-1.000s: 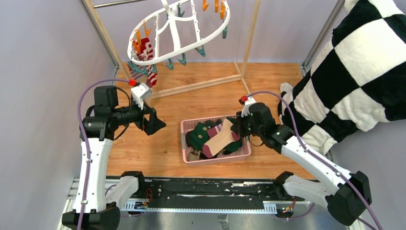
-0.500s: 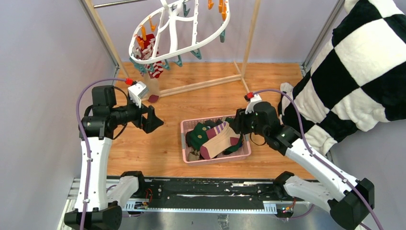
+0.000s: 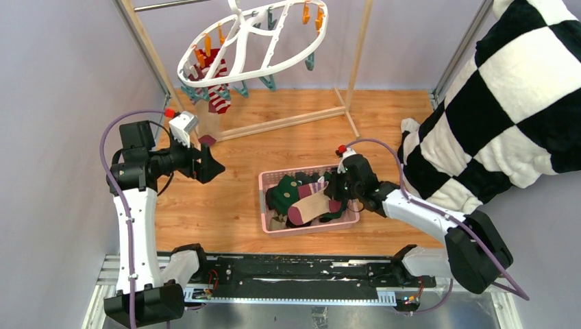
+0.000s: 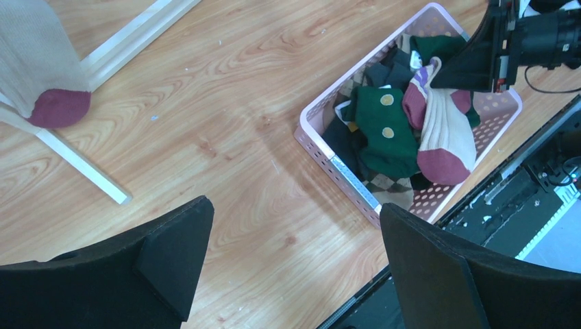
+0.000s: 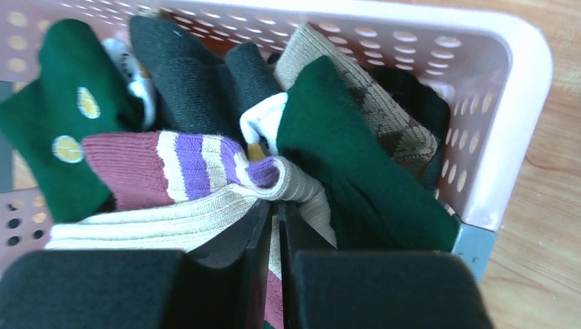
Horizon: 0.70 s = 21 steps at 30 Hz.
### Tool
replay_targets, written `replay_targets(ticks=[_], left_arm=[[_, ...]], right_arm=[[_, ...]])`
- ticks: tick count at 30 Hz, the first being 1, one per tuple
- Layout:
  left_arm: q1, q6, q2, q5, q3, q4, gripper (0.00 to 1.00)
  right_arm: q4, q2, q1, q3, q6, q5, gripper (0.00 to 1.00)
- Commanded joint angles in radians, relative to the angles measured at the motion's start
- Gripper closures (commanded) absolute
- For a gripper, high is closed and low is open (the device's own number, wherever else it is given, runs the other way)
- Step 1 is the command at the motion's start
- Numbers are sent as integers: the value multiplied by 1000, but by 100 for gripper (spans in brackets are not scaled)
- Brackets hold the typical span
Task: Remove the socks clipped to the hanger
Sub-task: Place the sock in the bin.
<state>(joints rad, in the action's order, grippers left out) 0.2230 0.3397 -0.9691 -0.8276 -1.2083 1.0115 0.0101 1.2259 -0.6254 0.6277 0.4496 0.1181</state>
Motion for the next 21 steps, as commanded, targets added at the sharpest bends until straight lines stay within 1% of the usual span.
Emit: replay_targets(ticks=[1, 2, 3, 6, 9, 11, 12, 16, 21], left_arm=[[26, 4, 4, -32, -20, -1, 0], [30, 5, 4, -32, -18, -1, 0], [34, 7, 3, -34, -16, -1, 0], [49, 10, -4, -38, -11, 0, 0], [82, 46, -16, -51, -12, 26, 0], [125, 83, -27, -62, -19, 53, 0], [143, 101, -35, -65, -24, 66, 0], [218, 161, -70, -74, -31, 105, 0], [280, 240, -112, -88, -64, 179, 0]], right_arm=[[-40, 11, 12, -83, 3, -103, 89], [-35, -4, 12, -95, 4, -115, 89], [-20, -22, 11, -101, 0, -150, 85], [58, -111, 10, -78, -28, -198, 72], [61, -207, -17, -6, -77, -222, 58], [48, -217, -44, 82, -107, -220, 48], [33, -203, -63, 126, -123, -215, 45], [-61, -54, -181, 289, -209, -221, 32], [-291, 235, -294, 464, -261, -192, 23]])
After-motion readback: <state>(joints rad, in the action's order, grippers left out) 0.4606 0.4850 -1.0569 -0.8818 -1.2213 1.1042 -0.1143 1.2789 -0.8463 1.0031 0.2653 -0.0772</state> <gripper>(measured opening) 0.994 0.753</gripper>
